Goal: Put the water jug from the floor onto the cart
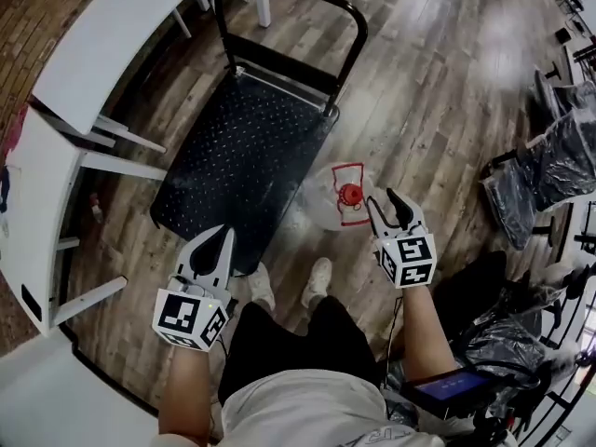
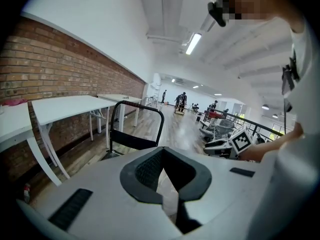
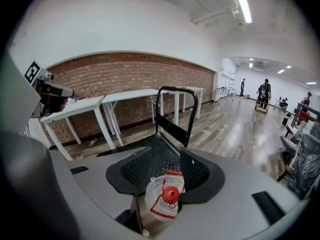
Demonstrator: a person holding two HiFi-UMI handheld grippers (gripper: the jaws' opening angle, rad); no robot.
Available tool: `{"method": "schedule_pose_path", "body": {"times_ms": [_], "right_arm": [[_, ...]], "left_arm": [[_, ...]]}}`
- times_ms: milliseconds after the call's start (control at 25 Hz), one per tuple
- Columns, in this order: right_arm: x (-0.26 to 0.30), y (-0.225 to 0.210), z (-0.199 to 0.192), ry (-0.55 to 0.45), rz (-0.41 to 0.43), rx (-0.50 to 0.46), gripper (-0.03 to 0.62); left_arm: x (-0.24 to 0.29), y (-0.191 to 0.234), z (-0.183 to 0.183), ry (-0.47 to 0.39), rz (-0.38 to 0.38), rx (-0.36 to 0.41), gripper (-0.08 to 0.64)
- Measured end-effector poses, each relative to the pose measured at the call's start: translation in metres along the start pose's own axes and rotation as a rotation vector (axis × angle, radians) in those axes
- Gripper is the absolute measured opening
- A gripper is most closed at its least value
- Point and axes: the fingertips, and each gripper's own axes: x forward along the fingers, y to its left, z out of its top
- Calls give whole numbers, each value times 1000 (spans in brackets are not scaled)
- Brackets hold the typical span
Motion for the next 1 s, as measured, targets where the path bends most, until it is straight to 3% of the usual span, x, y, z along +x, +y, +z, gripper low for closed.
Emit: {"method": "schedule_pose_path", "body": {"times_ms": [160,320,800,1000], "right_arm": [[37,-5,-42,64,63,-21,254],[77,-5,-86,132,87,-51,303],[161,-12,-204,309,144,-103,324],[174,-14,-235,384,163,-141,328]], "left_arm": [[28,-5,-26,38,1,-11,2],[49,-1,-51,71,0,-14,2],[68,22,-129,146,77,-65,2],[69,24,-141,167,97,-79,2]]}}
